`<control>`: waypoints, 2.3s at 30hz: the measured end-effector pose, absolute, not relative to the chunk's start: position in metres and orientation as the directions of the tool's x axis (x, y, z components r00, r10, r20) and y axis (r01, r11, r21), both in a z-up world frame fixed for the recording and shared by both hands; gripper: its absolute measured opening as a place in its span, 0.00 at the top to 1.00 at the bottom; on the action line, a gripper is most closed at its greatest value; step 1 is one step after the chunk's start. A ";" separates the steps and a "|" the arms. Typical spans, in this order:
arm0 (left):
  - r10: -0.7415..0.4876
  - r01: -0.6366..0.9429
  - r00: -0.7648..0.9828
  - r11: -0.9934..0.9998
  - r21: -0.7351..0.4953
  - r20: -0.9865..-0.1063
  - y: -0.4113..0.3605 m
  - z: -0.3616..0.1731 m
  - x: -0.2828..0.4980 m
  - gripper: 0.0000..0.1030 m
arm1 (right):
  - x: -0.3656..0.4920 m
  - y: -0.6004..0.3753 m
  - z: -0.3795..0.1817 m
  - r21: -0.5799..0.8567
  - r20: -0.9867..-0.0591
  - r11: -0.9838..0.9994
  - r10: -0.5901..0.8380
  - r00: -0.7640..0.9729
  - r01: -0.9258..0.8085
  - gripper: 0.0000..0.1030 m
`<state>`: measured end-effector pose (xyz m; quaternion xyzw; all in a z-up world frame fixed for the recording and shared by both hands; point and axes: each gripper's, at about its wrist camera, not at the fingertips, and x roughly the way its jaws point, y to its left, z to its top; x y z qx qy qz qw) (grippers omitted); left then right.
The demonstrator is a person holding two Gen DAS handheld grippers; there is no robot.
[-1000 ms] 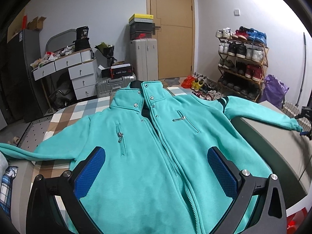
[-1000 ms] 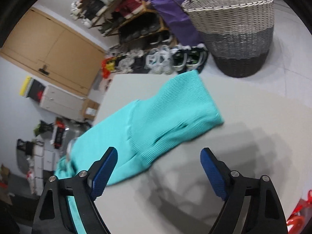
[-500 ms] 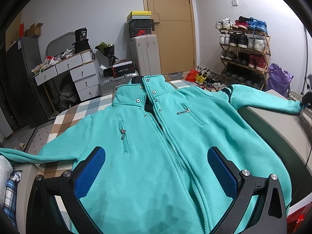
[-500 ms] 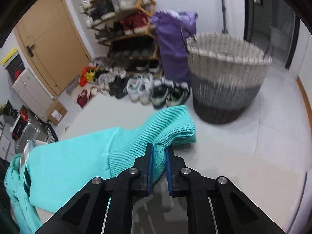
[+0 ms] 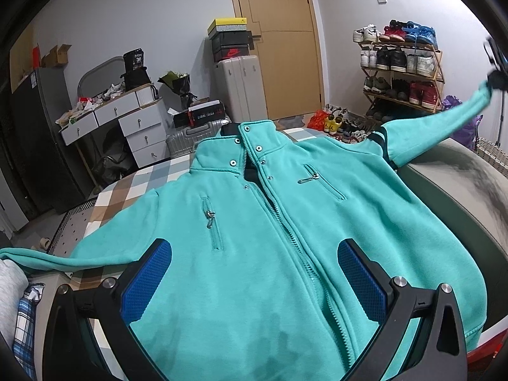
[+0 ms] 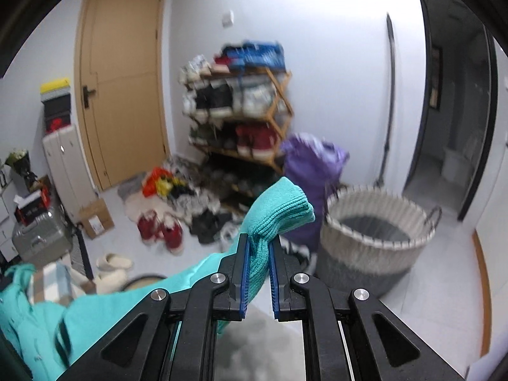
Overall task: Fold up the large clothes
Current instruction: 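Grasp the teal sleeve cuff with the right gripper and lift it, then carry the held sleeve across the hoodie body with the right gripper, release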
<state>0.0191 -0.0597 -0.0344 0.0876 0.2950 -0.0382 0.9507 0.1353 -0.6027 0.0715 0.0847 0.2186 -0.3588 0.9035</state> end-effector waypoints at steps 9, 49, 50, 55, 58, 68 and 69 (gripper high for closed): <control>-0.027 0.103 0.844 0.988 0.112 -0.536 -0.033 -0.022 0.007 0.01 | 0.146 -0.555 0.136 -0.019 -0.351 0.732 -0.643 0.681 0.682 0.90; 0.178 -0.275 0.906 0.937 -0.215 -0.384 0.135 0.002 -0.015 0.01 | 0.292 0.028 -0.184 0.528 -0.713 0.786 0.616 0.335 -0.322 0.86; 0.172 -0.271 0.904 0.938 -0.215 -0.391 0.136 0.000 -0.012 0.01 | 0.297 0.029 -0.185 0.534 -0.708 0.779 0.625 0.329 -0.330 0.83; 0.146 -0.258 0.898 0.938 -0.230 -0.414 0.142 -0.001 -0.015 0.01 | 0.287 0.006 -0.172 0.621 -0.639 0.675 0.730 0.241 -0.399 0.25; 0.140 -0.256 0.896 0.938 -0.233 -0.421 0.140 -0.001 -0.016 0.01 | 0.264 -0.023 -0.146 0.524 -0.654 0.688 0.703 0.279 -0.503 0.19; 0.129 -0.231 0.876 0.958 -0.170 -0.466 0.108 -0.007 -0.004 0.01 | 0.323 -0.231 -0.144 -0.155 -0.829 0.988 -0.139 0.542 0.016 0.20; 0.134 -0.225 0.876 0.963 -0.148 -0.463 0.103 -0.008 -0.003 0.01 | 0.330 -0.243 -0.156 -0.141 -0.858 0.990 -0.130 0.497 0.016 0.21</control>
